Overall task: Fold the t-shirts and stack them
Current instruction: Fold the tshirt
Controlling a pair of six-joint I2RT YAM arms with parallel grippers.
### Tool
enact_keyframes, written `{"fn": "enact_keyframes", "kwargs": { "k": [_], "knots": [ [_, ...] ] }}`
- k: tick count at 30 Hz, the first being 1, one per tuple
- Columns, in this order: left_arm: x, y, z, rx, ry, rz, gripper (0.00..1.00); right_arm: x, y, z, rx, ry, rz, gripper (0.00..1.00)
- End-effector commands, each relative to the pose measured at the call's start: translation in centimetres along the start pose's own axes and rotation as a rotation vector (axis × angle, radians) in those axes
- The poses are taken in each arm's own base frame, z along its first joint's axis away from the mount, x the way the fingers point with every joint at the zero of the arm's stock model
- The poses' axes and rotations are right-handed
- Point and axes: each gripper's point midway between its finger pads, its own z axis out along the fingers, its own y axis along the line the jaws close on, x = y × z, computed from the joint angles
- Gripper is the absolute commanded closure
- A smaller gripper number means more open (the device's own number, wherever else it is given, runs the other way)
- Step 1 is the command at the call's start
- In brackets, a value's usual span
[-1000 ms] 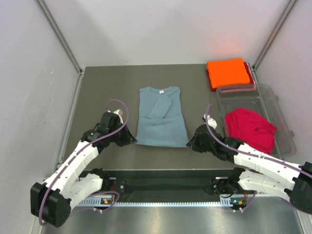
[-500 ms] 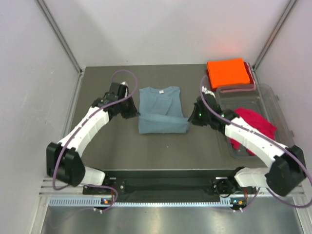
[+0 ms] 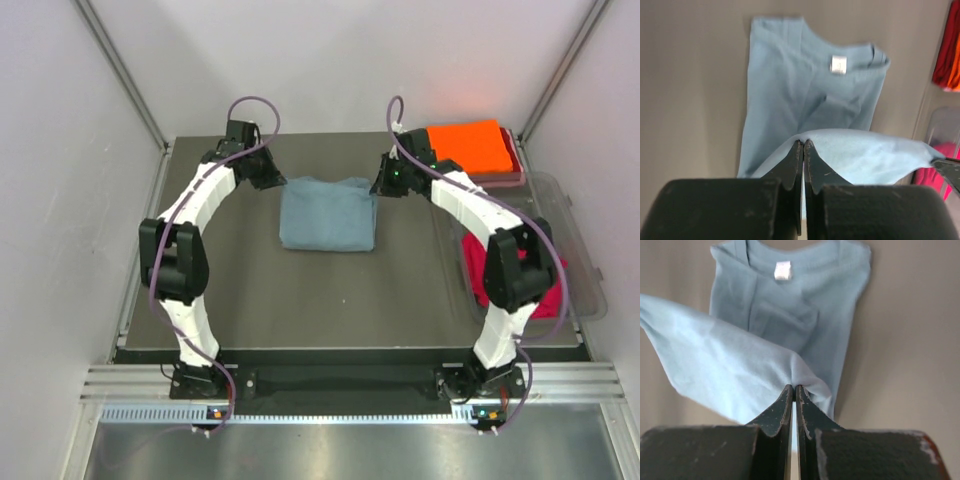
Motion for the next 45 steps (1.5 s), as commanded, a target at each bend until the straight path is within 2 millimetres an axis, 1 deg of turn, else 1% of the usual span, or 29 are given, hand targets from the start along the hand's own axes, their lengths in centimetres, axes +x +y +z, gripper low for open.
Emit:
{"fn": "enact_keyframes", "kwargs": {
  "k": [1, 2, 4, 5, 7, 10, 11, 13, 14, 15, 16, 17, 19, 21, 22, 23, 24, 25, 26, 27, 28, 29, 30, 32, 35, 36, 39, 41, 45],
  "knots": [
    [-5.7, -2.6, 1.0, 0.134, -0.137, 0.053, 1.00, -4.1, 2.0, 1.7, -0.125, -0.053, -0.040, 1.00],
    [-6.3, -2.4, 1.6, 0.146, -0.142, 0.051, 1.00, -3.8, 1.4, 3.3, -0.120, -0.030, -0.029, 1.00],
    [-7.7, -2.2, 3.3, 0.165, -0.172, 0.045, 1.00, -5.5, 1.5, 4.2, -0.138, -0.058, -0.021, 1.00],
    [-8.4, -1.8, 3.7, 0.170, -0.187, 0.034, 1.00, -5.3, 1.1, 5.4, -0.138, -0.047, -0.014, 1.00],
    [-8.9, -1.5, 5.3, 0.203, -0.186, 0.012, 1.00, -7.1, 0.9, 6.0, -0.144, -0.089, -0.018, 1.00],
    [-10.3, -1.0, 7.6, 0.262, -0.223, -0.003, 1.00, -8.2, 0.4, 7.5, -0.154, -0.121, -0.014, 0.99],
    [-10.2, -0.1, 9.1, 0.262, -0.217, -0.011, 1.00, -8.0, 0.0, 8.5, -0.159, -0.118, -0.011, 0.98],
    [-11.5, -1.1, 9.9, 0.323, -0.252, 0.017, 1.00, -9.2, 0.1, 9.2, -0.182, -0.158, -0.015, 0.96],
    [-11.1, -0.1, 11.6, 0.315, -0.236, 0.015, 1.00, -8.9, -0.5, 10.2, -0.177, -0.153, -0.006, 0.94],
    [-11.2, 0.0, 12.3, 0.317, -0.237, 0.018, 0.96, -9.5, -0.8, 10.7, -0.184, -0.176, -0.007, 0.88],
    [-12.1, -0.8, 12.3, 0.344, -0.250, 0.038, 0.83, -10.0, -0.8, 11.0, -0.190, -0.190, -0.002, 0.84],
    [-11.9, -0.1, 13.6, 0.336, -0.243, 0.041, 0.78, -9.6, -1.4, 12.2, -0.189, -0.178, 0.006, 0.79],
    [-13.0, -0.2, 13.4, 0.335, -0.264, 0.079, 0.66, -11.0, -1.8, 12.3, -0.189, -0.204, -0.001, 0.74],
    [-13.5, -0.2, 12.0, 0.363, -0.260, 0.109, 0.56, -11.8, -2.7, 11.5, -0.168, -0.218, 0.012, 0.67],
    [-13.1, 0.5, 11.7, 0.347, -0.243, 0.121, 0.45, -11.6, -3.1, 11.1, -0.163, -0.210, 0.014, 0.65],
    [-13.8, 0.3, 10.1, 0.329, -0.261, 0.137, 0.36, -12.2, -2.6, 9.7, -0.168, -0.224, 0.005, 0.62],
    [-13.6, 0.4, 9.3, 0.312, -0.259, 0.156, 0.36, -11.9, -2.5, 9.1, -0.169, -0.215, -0.001, 0.59],
    [-11.9, 1.6, 9.4, 0.272, -0.223, 0.180, 0.36, -10.5, -2.4, 8.8, -0.187, -0.183, -0.017, 0.56],
    [-12.1, 0.5, 7.4, 0.278, -0.247, 0.209, 0.39, -10.5, -1.7, 7.6, -0.203, -0.183, -0.023, 0.52],
    [-11.3, 0.7, 7.0, 0.267, -0.235, 0.226, 0.42, -9.8, -1.7, 7.2, -0.206, -0.160, -0.014, 0.48],
    [-9.1, 1.8, 7.2, 0.245, -0.188, 0.216, 0.45, -7.8, -1.7, 7.3, -0.233, -0.108, 0.002, 0.48],
    [-9.0, 0.7, 5.4, 0.254, -0.202, 0.232, 0.47, -7.4, -1.2, 6.5, -0.250, -0.101, 0.005, 0.47],
    [-7.2, 1.6, 5.5, 0.237, -0.165, 0.225, 0.56, -6.5, -0.7, 6.3, -0.265, -0.084, 0.009, 0.47],
    [-4.9, 0.9, 4.2, 0.265, -0.106, 0.218, 0.72, -3.0, -0.6, 6.1, -0.246, -0.024, -0.012, 0.49],
    [-2.7, -0.2, 2.8, 0.298, -0.065, 0.215, 0.79, -1.4, 0.5, 5.0, -0.238, 0.008, -0.049, 0.51],
    [-1.2, 0.5, 3.0, 0.278, -0.037, 0.204, 0.80, -0.2, 0.9, 4.9, -0.238, 0.042, -0.050, 0.53],
    [1.3, 0.3, 3.0, 0.287, -0.005, 0.203, 0.81, 1.5, 1.4, 4.8, -0.231, 0.075, -0.059, 0.53],
    [2.7, 0.4, 3.5, 0.284, 0.025, 0.202, 0.80, 3.0, 0.7, 4.7, -0.205, 0.092, -0.060, 0.54],
    [5.6, 2.6, 5.7, 0.217, 0.057, 0.169, 0.78, 7.0, -1.6, 5.4, -0.118, 0.117, -0.080, 0.55]
  ]
}}
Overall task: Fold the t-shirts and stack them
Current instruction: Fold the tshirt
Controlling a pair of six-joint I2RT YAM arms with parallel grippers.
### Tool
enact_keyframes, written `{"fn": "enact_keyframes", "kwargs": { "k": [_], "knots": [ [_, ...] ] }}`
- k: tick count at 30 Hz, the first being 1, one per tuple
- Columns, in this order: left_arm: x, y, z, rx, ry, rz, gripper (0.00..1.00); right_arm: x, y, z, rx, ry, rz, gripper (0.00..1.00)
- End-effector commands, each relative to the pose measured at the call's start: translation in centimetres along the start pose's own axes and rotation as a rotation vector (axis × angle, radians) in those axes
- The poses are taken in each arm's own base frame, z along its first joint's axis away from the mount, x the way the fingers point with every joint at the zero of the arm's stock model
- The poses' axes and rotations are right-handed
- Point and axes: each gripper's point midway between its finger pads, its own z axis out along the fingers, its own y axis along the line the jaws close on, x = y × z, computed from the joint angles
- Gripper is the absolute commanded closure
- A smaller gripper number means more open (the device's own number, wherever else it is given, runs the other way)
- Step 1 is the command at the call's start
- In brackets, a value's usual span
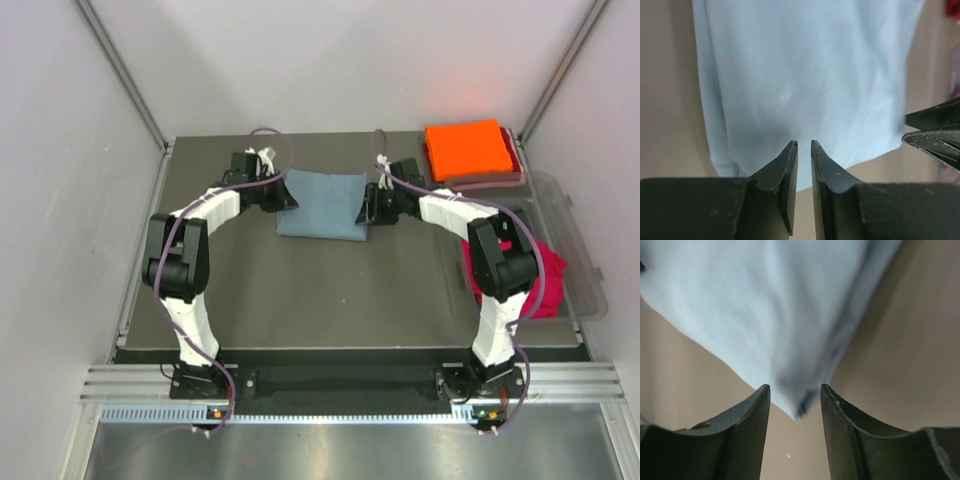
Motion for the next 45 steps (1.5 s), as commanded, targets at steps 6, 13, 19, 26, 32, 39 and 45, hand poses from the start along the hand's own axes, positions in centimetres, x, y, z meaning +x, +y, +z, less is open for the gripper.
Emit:
{"fn": "enact_keyframes", "kwargs": {
  "k": [6, 13, 19, 26, 32, 39, 45],
  "knots": [
    [1.4, 3.2, 3.0, -0.085, 0.032, -0.014, 0.77, 2.2, -2.1, 0.0, 0.074, -0.011, -0.041, 0.66],
    [-2.7, 0.2, 0.2, -0.091, -0.037, 0.004, 0.73, -1.6, -0.4, -2.3, 0.051, -0.097, -0.049, 0.62],
    [-1.6, 1.6, -0.6, -0.184, -0.010, -0.046, 0.70, -6.2, -1.4, -0.4, 0.039, -0.151, 0.016, 0.43],
    [4.2, 5.4, 1.0, -0.248, 0.071, -0.142, 0.71, -10.5, -3.5, 1.8, 0.010, -0.241, 0.119, 0.41],
    [4.9, 7.0, 1.7, -0.300, 0.091, -0.138, 0.70, -12.7, -4.3, 5.1, -0.044, -0.279, 0.127, 0.42],
    [4.5, 6.4, 2.2, -0.267, 0.085, -0.142, 0.70, -13.3, -4.8, 7.4, -0.104, -0.300, 0.158, 0.43],
    [3.6, 6.7, 2.1, -0.306, 0.078, -0.137, 0.69, -13.2, -7.4, 7.7, -0.091, -0.352, 0.261, 0.61]
  ]
}}
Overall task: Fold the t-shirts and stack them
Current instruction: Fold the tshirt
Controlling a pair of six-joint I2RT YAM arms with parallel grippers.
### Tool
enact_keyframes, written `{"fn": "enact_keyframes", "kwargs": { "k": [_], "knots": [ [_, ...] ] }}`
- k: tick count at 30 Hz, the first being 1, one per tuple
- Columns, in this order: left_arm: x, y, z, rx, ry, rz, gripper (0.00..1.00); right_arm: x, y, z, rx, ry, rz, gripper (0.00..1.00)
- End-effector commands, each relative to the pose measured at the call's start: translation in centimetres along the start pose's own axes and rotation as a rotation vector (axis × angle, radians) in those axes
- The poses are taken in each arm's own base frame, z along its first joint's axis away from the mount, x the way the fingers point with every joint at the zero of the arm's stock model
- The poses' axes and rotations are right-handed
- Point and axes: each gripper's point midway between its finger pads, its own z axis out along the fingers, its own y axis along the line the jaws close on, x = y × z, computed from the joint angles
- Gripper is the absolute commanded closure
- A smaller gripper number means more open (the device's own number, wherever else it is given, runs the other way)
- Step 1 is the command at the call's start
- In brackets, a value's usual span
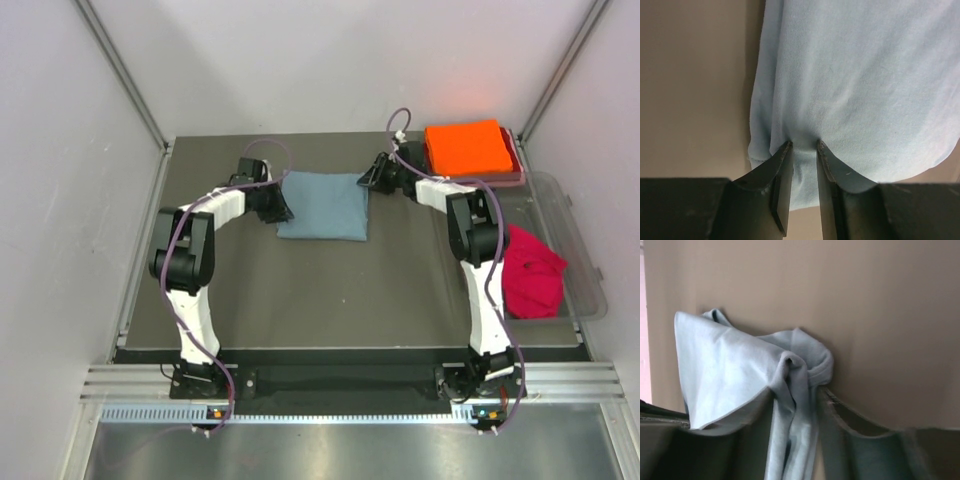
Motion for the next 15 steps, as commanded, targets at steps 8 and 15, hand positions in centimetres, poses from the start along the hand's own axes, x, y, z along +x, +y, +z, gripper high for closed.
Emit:
{"fn": "enact_keyframes", "kwargs": {
  "k": [8, 15],
  "knots": [
    [-1.4, 2.0, 0.2, -0.134, -0.025, -0.027, 0.64, -3.3, -2.0, 0.1, -0.123, -0.137, 0.136, 0.99],
    [-3.6, -0.9, -1.5, -0.060, -0.044, 0.012, 0.60, -3.2, -1.0, 0.9, -0.233, -0.089, 0.155, 0.75]
  ]
}}
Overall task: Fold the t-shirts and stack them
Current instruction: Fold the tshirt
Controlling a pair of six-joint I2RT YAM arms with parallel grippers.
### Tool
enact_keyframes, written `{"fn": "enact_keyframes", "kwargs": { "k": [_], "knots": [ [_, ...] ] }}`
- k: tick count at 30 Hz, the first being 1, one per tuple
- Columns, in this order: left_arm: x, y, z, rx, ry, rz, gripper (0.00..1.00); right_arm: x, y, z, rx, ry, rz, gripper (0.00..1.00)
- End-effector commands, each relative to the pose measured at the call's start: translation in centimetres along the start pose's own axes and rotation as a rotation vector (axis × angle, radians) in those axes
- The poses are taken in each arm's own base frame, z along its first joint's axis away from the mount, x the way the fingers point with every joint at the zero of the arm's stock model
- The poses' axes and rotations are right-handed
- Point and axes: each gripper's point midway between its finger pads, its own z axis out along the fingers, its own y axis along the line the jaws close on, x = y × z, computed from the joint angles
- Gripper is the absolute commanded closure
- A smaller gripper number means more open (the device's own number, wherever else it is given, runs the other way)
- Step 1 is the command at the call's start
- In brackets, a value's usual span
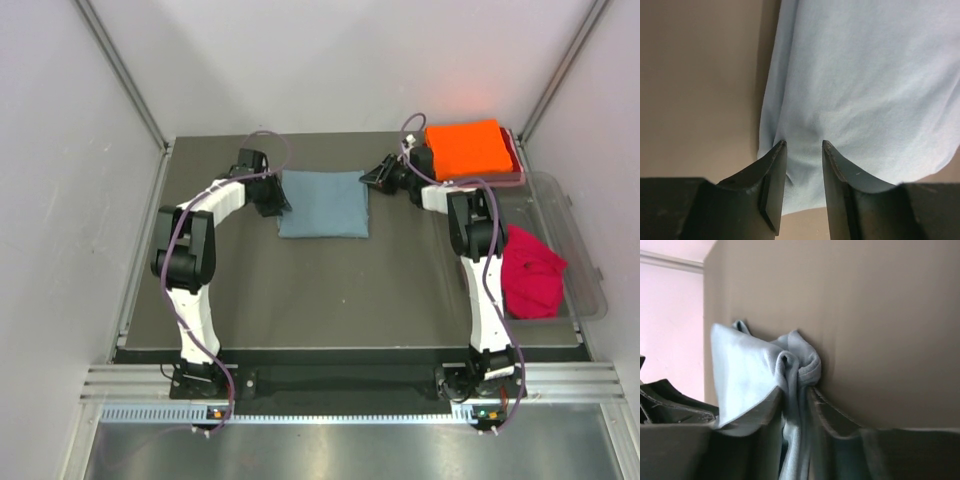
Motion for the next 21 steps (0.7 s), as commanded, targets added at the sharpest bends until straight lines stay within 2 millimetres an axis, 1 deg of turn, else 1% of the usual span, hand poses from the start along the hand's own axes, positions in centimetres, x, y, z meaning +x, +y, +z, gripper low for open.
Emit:
{"fn": "enact_keyframes", "kwargs": {
  "k": [1, 2, 3, 4, 6, 7, 9, 10, 11, 12, 14, 15, 16, 17, 18, 19, 20, 21],
  "knots": [
    [-2.3, -1.0, -1.5, 0.005, -0.034, 0.036, 0.60, -2.6, 0.9, 0.0, -0.057, -0.058, -0.029, 0.69],
    [-2.3, -1.1, -1.8, 0.002, -0.031, 0.046, 0.60, -2.6, 1.0, 0.0, -0.054, -0.057, -0.031, 0.61],
    [-2.1, -1.3, -2.3, 0.007, -0.024, 0.048, 0.60, -2.9, 1.2, -0.2, -0.051, -0.066, -0.037, 0.57],
    [-1.3, -1.4, -2.4, 0.025, -0.002, 0.049, 0.60, -2.9, 1.2, -0.2, -0.044, -0.067, -0.038, 0.55],
    [-0.6, -1.6, -2.7, 0.045, 0.012, 0.051, 0.60, -3.2, 1.0, -0.2, -0.027, -0.080, -0.041, 0.54],
    [0.2, -1.4, -2.7, 0.056, 0.028, 0.047, 0.59, -3.3, 0.8, -0.2, -0.017, -0.083, -0.032, 0.54],
    [0.6, -1.2, -2.8, 0.052, 0.028, 0.044, 0.60, -3.5, 0.6, -0.1, -0.012, -0.095, -0.025, 0.54],
    [0.9, -0.9, -2.7, 0.042, 0.030, 0.042, 0.60, -3.6, 0.9, 0.0, -0.021, -0.098, -0.023, 0.54],
    [0.8, -0.8, -2.7, 0.042, 0.029, 0.032, 0.60, -3.8, 1.1, 0.2, -0.025, -0.102, -0.019, 0.56],
    [0.8, -1.0, -2.8, 0.048, 0.024, 0.026, 0.60, -3.7, 0.8, 0.3, -0.020, -0.102, -0.015, 0.58],
    [0.8, -1.6, -3.0, 0.076, 0.032, 0.009, 0.60, -4.0, 1.0, 0.6, -0.024, -0.113, -0.010, 0.63],
    [0.7, -1.9, -3.3, 0.084, 0.028, 0.005, 0.60, -4.1, 0.7, 0.8, -0.025, -0.117, -0.001, 0.73],
    [0.6, -2.0, -3.5, 0.087, 0.027, 0.003, 0.60, -4.1, 0.7, 0.9, -0.031, -0.119, 0.007, 0.78],
    [0.6, -2.2, -3.8, 0.092, 0.024, -0.002, 0.60, -4.5, 1.3, 1.1, -0.048, -0.118, 0.013, 0.86],
    [0.3, -2.6, -4.6, 0.101, 0.005, 0.003, 0.60, -4.3, 1.0, 1.5, -0.053, -0.108, 0.022, 0.90],
    [0.4, -2.5, -4.9, 0.099, 0.000, 0.006, 0.60, -4.3, 1.1, 1.7, -0.064, -0.099, 0.024, 0.92],
    [0.3, -2.7, -5.5, 0.104, -0.009, 0.012, 0.60, -5.0, 2.0, 1.8, -0.084, -0.098, 0.010, 0.94],
    [0.1, -3.1, -6.4, 0.117, -0.024, 0.024, 0.60, -5.1, 1.9, 1.9, -0.080, -0.095, 0.003, 0.93]
  ]
}}
